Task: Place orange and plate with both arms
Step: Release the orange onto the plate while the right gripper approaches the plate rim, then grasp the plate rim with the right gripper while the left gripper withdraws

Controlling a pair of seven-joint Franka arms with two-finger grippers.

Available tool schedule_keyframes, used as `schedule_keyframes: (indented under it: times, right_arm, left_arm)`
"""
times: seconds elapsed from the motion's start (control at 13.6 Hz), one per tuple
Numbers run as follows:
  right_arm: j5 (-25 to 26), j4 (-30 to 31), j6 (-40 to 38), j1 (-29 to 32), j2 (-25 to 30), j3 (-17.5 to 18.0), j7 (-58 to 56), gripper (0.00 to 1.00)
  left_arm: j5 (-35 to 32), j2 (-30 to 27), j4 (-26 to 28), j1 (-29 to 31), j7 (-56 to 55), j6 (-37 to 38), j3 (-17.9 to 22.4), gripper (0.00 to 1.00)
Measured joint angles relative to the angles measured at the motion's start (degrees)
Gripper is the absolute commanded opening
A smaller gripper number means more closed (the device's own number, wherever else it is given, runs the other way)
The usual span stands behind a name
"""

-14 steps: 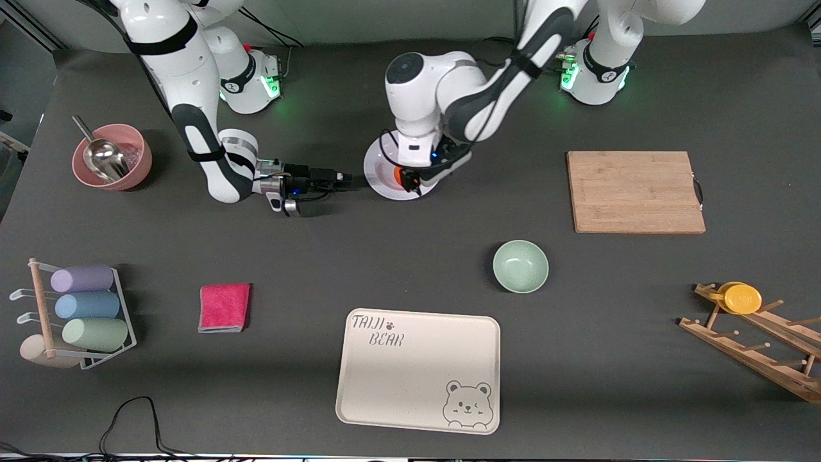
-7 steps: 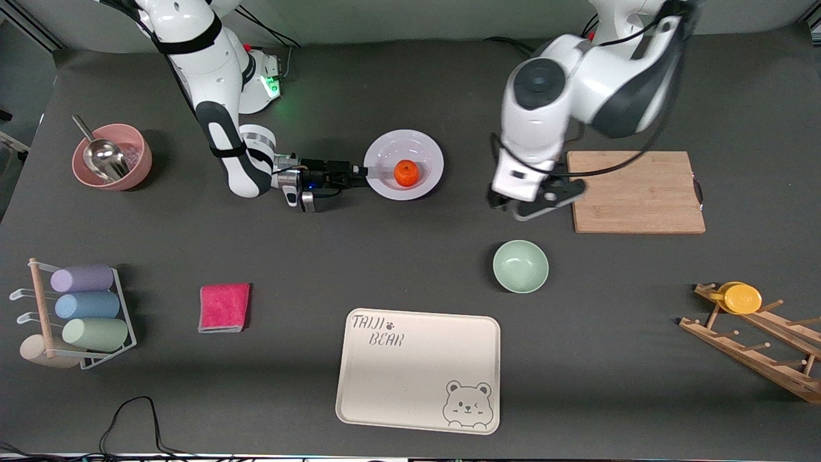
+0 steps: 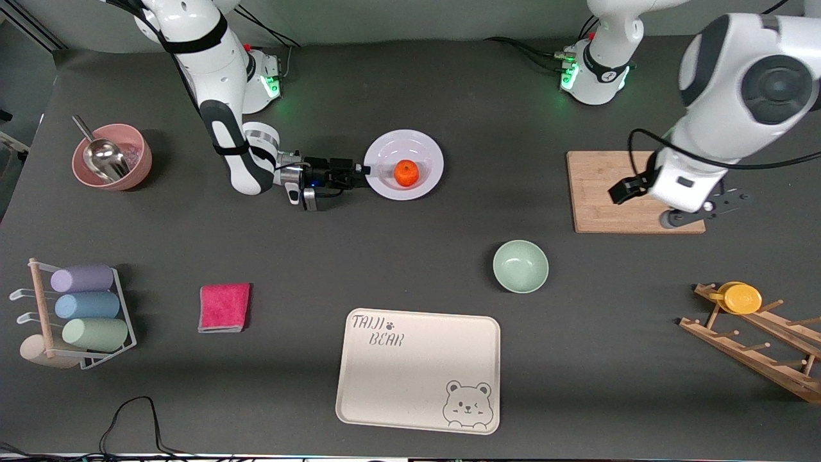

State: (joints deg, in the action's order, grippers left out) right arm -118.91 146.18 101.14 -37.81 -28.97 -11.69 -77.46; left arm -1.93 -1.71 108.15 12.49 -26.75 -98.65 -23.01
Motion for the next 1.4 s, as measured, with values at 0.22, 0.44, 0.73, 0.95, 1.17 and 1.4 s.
schedule_keyframes:
  times: [0.22, 0.44, 0.73, 0.95, 1.17, 1.4]
  right_arm:
    - [-2.2, 0.0, 0.1, -1.5, -0.9, 0.0, -2.5, 0.52]
    - [-2.7, 0.1, 0.0, -1.9, -1.2, -0.2, -5.1, 0.12]
    - [-4.6, 0.2, -0.1, -2.6, -2.3, -0.2, -9.5, 0.0]
    - [-4.9, 0.4, -0.4, -2.7, -2.3, -0.2, -11.0, 0.0]
    - [-5.0, 0.3, -0.9, -2.7, -2.5, -0.3, -11.0, 0.0]
    - [-5.4, -2.1, -1.1, -2.2, -3.6, -0.4, -9.9, 0.0]
  left_arm:
    - [0.9, -1.2, 0.0, 0.7, 5.8, 0.4, 0.9, 1.0]
    - [0.9, -2.6, 0.0, 0.7, 12.6, 0.6, 0.8, 1.0]
    - [0.9, -4.3, 0.1, 0.7, 17.0, 1.3, 1.0, 1.0]
    - [0.9, -4.2, 0.1, 1.2, 17.0, 0.9, 1.7, 1.0]
    - [1.7, -4.2, 0.2, 1.6, 17.0, 1.0, 2.1, 1.0]
    - [1.7, -4.9, -0.3, 1.6, 17.0, 2.5, 3.3, 1.0]
